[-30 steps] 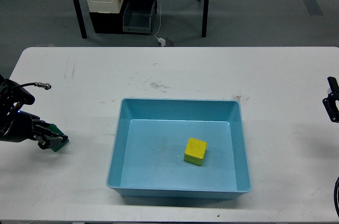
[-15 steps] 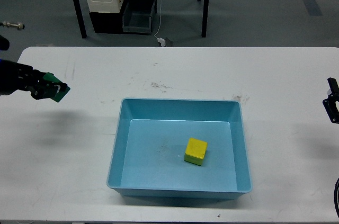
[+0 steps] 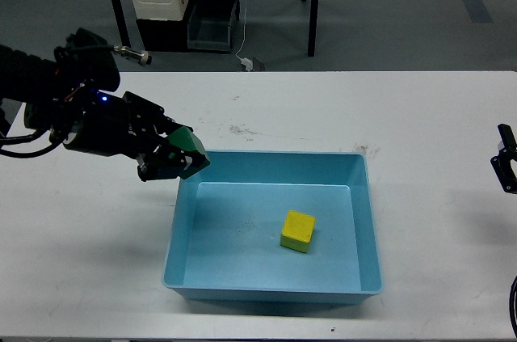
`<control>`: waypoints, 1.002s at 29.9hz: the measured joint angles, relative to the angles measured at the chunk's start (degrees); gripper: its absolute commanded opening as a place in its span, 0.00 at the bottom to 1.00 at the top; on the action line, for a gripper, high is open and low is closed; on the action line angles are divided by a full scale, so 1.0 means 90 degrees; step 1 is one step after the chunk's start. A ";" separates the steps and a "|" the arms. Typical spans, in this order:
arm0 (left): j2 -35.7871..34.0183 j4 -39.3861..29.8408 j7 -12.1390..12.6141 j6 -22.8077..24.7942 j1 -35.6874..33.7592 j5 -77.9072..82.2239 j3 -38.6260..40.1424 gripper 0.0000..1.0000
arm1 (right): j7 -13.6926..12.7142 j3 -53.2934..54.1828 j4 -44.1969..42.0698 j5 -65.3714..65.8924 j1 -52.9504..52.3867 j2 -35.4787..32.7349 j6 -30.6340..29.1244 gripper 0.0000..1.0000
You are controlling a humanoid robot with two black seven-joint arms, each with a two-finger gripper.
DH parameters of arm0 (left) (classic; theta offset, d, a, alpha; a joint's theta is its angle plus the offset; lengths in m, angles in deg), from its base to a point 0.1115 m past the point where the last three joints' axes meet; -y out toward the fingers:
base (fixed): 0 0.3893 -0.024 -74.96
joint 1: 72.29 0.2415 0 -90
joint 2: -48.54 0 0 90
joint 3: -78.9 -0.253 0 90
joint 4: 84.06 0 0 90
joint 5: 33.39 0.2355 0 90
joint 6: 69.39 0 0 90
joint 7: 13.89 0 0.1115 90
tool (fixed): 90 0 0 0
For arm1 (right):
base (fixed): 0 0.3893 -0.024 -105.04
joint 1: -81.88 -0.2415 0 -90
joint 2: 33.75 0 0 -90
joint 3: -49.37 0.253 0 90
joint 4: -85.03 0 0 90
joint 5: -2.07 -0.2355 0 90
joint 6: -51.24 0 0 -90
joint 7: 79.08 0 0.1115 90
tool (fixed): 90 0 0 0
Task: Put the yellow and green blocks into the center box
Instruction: 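Carry the green cube into the box beside the yellow cube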
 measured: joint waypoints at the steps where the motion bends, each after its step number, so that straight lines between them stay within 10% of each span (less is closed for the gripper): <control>1: 0.0235 0.0043 -0.0001 0.0005 -0.0071 0.0048 -0.0014 0.32 | 0.0000 0.0000 0.0004 0.0000 0.0009 0.0000 -0.0001 1.00; 12: 0.1926 0.0772 -0.0002 0.0010 -0.0369 0.0872 -0.0983 0.36 | 0.0000 -0.0037 -0.0005 0.0001 0.0029 0.0000 -0.0001 1.00; 24: 0.2620 0.1723 -0.0001 0.0010 -0.0292 0.1175 -0.1475 0.82 | -0.0001 -0.0076 -0.0015 0.0010 -0.0004 0.0000 -0.0001 1.00; 30: 0.2635 0.1748 0.0001 0.0009 -0.0285 0.1126 -0.1426 0.85 | -0.0001 -0.0092 -0.0007 0.0010 -0.0038 0.0000 -0.0001 1.00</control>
